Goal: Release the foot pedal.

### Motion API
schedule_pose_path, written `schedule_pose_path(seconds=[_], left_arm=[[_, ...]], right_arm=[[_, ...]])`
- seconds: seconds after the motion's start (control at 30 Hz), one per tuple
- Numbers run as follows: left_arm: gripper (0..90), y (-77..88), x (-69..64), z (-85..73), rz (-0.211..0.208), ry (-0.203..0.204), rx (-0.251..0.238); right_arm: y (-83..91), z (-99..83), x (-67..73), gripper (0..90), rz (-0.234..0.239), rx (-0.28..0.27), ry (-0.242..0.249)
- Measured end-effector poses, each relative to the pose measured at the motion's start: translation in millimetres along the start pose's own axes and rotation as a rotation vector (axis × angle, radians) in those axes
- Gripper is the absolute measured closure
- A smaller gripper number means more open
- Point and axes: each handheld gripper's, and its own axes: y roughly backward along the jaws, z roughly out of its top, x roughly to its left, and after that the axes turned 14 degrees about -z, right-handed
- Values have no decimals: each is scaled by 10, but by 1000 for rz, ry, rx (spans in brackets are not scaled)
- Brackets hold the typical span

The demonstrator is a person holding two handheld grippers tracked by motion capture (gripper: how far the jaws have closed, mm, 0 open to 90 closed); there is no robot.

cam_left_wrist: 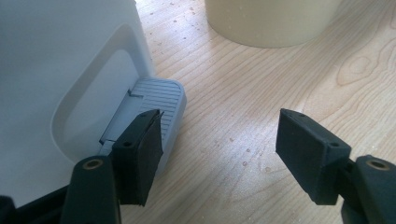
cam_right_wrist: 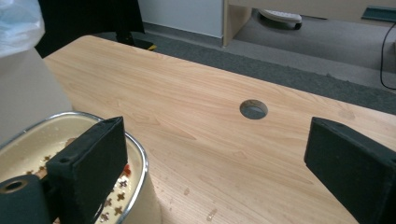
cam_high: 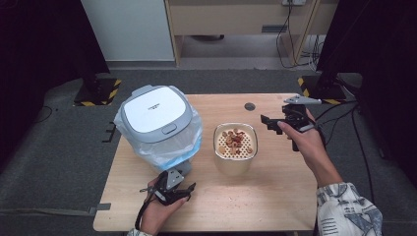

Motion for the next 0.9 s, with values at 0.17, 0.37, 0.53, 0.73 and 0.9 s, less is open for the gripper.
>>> schedule_pose_path(seconds=[0.17, 0.37, 0.53, 0.73, 0.9], left_arm=[[294, -5, 6, 0, -10, -2, 4], [281, -29, 5, 6, -32, -11, 14], [277, -25, 13, -1, -36, -12, 13], [260, -23, 30, -7, -42, -4, 18], [246, -35, 23, -8, -46, -11, 23]], right_arm=[[38, -97, -80, 65, -31, -5, -24], [95, -329, -182, 63, -68, -2, -25], [91, -552, -239, 72, -99, 16, -49], [82, -833, -238, 70, -109, 47, -43], [71, -1002, -237, 71, -111, 66, -51]])
